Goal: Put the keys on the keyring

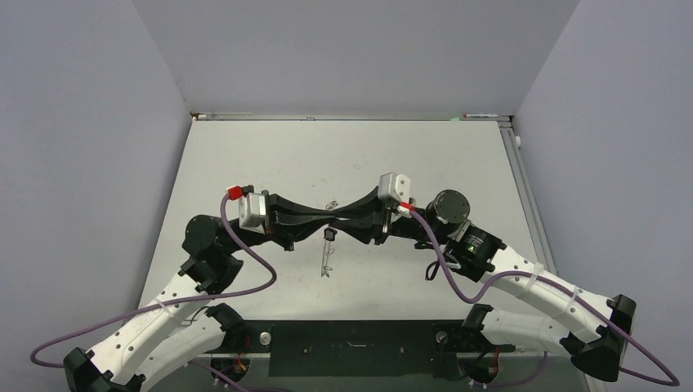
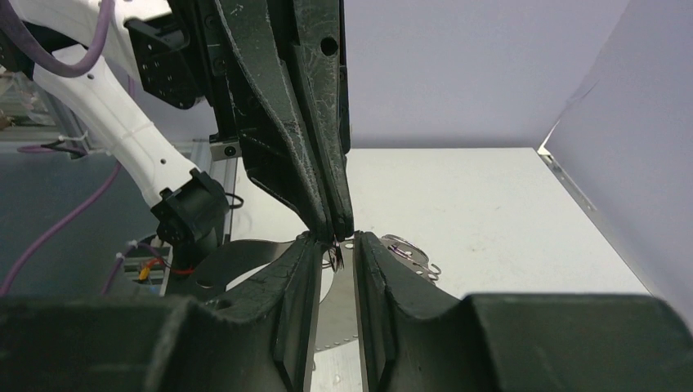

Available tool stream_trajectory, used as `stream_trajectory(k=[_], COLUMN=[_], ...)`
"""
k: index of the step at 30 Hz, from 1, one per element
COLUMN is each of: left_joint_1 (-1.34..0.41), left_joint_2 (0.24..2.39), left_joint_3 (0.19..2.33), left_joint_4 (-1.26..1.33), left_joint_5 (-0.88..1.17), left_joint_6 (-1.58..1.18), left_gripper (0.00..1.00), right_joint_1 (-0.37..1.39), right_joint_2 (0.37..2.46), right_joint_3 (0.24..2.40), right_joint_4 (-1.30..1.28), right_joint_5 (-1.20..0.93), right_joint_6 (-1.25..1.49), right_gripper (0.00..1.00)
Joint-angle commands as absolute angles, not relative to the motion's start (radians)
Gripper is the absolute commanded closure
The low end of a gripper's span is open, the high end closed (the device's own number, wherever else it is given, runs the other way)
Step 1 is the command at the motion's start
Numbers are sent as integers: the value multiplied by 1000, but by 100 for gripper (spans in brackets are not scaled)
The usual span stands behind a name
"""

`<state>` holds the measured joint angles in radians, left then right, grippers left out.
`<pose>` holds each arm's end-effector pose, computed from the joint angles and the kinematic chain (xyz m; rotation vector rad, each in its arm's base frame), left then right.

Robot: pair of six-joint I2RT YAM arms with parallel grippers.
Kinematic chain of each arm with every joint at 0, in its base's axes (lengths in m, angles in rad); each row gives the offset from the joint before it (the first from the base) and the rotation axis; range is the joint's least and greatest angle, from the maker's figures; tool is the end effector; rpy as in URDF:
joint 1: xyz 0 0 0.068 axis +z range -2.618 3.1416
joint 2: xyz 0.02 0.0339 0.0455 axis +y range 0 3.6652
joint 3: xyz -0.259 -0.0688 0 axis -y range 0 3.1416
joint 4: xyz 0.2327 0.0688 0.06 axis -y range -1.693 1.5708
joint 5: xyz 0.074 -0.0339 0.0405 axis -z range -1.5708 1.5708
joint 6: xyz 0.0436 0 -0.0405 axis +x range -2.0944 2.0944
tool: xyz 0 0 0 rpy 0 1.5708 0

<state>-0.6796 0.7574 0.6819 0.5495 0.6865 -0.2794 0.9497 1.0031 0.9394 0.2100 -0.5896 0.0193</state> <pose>0.1104 -0.1247 0.3829 0.8673 0.9703 -1.2045 0.1117 0.1978 0.3930 -1.1281 1.0883 1.1950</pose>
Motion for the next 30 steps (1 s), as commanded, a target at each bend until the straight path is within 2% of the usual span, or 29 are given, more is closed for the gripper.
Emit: stream_trajectory(k=[1,3,4,6,13,19,20,23,25,27,30], left_joint_1=[-690,-688,-686,-684,-680,-675,-674,-673,-673,-673,-673], left_joint_2=[766,767,766,765,752,730,726,708,695,695,718], left_joint_3=[679,680,678,678,706,742,751,774,791,813,851], left_joint_4=[697,702,705,707,600,440,399,294,225,145,26], left_joint_5=[673,673,671,670,672,684,681,678,688,720,750], left_joint_6=[-363,-369,-372,-372,-284,-159,-134,-47,6,58,122], left_gripper=[100,100,100,100,100,100,92,59,46,45,54], right_joint_1=[957,957,956,956,950,942,942,942,941,941,942], right_joint_2=[1019,1016,1013,1009,984,953,953,963,970,978,991], right_joint_3=[898,876,864,851,874,934,956,1030,1070,1108,1159], right_joint_4=[394,441,459,476,390,205,155,-40,-137,-215,-328], right_joint_5=[-577,-558,-549,-547,-618,-638,-641,-636,-632,-621,-599], right_joint_6=[93,114,123,132,72,-24,-50,-127,-168,-200,-240], right_gripper=[77,77,80,93,95,95,95,95,95,95,95])
